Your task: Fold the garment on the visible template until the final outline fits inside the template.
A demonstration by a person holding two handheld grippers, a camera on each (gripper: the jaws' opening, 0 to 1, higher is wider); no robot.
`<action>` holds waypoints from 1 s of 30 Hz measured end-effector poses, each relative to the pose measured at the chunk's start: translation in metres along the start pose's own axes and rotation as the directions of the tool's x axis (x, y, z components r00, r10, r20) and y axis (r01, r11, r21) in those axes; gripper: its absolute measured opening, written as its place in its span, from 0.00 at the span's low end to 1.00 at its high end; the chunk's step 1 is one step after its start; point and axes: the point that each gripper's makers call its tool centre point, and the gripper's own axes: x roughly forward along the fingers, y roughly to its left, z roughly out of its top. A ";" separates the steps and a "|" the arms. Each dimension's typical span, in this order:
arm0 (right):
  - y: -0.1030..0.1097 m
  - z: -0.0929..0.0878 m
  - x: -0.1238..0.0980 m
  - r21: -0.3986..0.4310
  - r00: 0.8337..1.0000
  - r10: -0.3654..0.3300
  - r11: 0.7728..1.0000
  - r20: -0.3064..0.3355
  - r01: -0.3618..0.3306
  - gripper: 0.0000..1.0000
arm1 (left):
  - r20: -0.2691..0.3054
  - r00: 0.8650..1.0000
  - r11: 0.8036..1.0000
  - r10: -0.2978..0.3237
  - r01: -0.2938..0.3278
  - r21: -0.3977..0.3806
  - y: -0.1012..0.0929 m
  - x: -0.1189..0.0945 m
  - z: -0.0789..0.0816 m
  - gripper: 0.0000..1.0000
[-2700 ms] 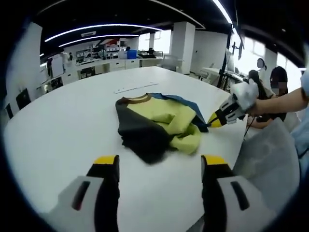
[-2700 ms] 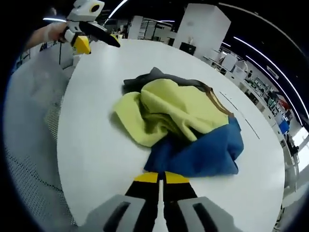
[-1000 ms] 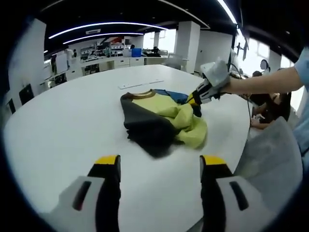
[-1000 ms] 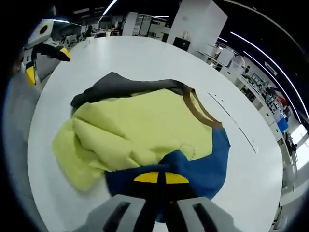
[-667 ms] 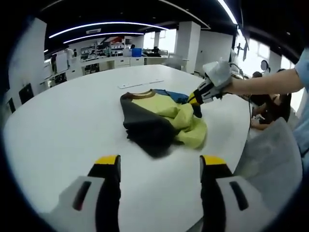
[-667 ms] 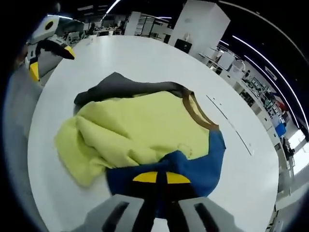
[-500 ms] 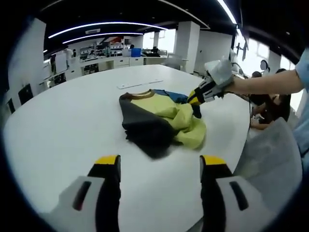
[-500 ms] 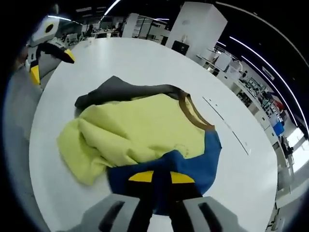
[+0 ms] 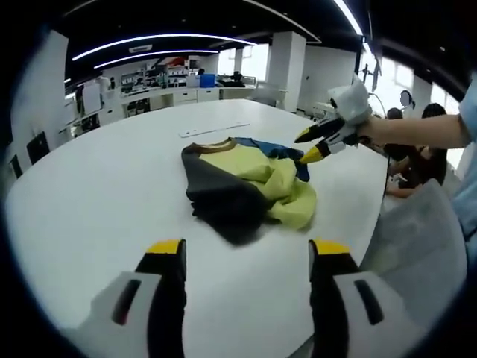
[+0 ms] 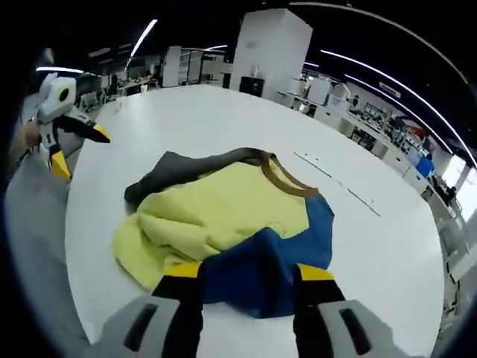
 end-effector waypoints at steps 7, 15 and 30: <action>0.008 -0.006 -0.005 0.140 0.998 0.037 0.989 0.042 -0.042 0.58 | -0.002 1.000 1.000 -0.001 0.001 -0.003 -0.001 0.000 -0.001 0.64; 0.010 -0.014 -0.004 0.193 0.998 0.052 0.979 0.043 -0.060 0.33 | 0.001 1.000 1.000 0.008 -0.008 -0.011 0.000 -0.001 0.000 0.64; -0.002 -0.016 0.009 0.252 0.999 0.021 0.967 0.039 -0.030 0.00 | -0.002 1.000 1.000 0.021 -0.021 -0.015 0.003 -0.006 -0.005 0.63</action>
